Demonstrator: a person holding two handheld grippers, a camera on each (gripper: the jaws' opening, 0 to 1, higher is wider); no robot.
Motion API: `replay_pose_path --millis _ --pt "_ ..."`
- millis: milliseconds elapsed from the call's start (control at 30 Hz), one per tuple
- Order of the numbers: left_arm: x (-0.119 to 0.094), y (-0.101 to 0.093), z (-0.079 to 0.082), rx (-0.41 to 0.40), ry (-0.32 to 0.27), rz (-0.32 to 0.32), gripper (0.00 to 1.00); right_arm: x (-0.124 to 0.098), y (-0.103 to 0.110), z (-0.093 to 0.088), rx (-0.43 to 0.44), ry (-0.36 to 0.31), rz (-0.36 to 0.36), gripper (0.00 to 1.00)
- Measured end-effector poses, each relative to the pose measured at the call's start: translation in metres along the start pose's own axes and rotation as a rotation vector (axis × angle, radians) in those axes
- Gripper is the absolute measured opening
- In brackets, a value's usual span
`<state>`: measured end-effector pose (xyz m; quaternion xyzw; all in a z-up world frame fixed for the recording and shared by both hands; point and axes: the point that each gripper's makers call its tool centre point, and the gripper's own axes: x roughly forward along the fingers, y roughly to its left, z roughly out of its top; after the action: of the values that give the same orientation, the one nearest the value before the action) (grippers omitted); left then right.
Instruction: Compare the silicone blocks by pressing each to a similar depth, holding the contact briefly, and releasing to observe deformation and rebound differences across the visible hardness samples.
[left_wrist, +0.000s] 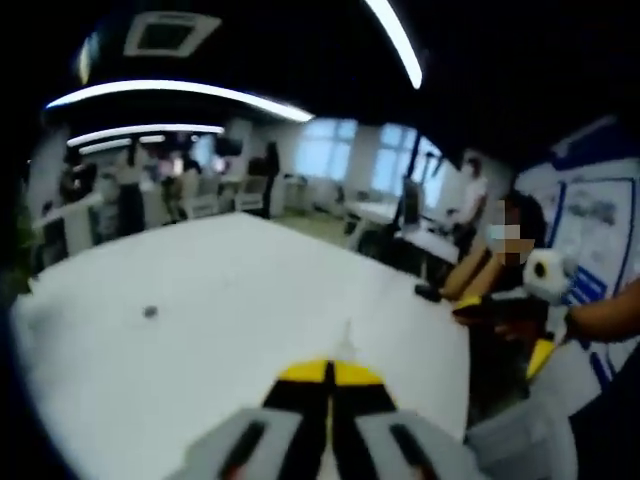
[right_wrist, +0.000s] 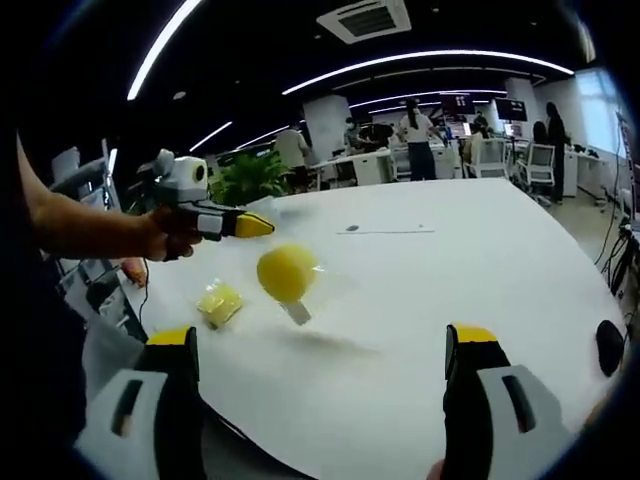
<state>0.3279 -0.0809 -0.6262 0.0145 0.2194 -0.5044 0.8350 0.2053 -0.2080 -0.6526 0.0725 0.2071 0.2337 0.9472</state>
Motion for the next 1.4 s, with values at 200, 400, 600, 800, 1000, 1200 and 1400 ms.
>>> replay_pose_path --millis 200,400,600,800,1000,1200,1400 --pt "-0.010 -0.006 0.030 0.036 -0.042 -0.013 0.00 0.004 0.005 0.010 -0.008 -0.015 0.010 0.96" --pt "-0.023 -0.013 0.058 0.037 -0.102 -0.028 0.00 0.012 0.013 0.022 -0.035 -0.023 0.038 0.96" --pt "-0.030 -0.023 0.073 0.029 -0.099 -0.065 0.00 0.019 0.019 0.042 -0.024 -0.064 0.086 0.96" --pt "-0.040 -0.030 0.088 0.050 -0.116 -0.090 0.00 0.028 0.024 0.068 -0.028 -0.108 0.137 0.96" --pt "-0.050 -0.037 0.104 0.043 -0.144 -0.127 0.00 0.034 0.030 0.087 -0.064 -0.131 0.187 0.96" --pt "-0.061 -0.048 0.120 0.046 -0.178 -0.157 0.00 0.042 0.039 0.101 -0.082 -0.152 0.237 0.96" --pt "-0.069 -0.058 0.132 0.032 -0.203 -0.191 0.00 0.052 0.053 0.114 -0.118 -0.166 0.304 0.96"
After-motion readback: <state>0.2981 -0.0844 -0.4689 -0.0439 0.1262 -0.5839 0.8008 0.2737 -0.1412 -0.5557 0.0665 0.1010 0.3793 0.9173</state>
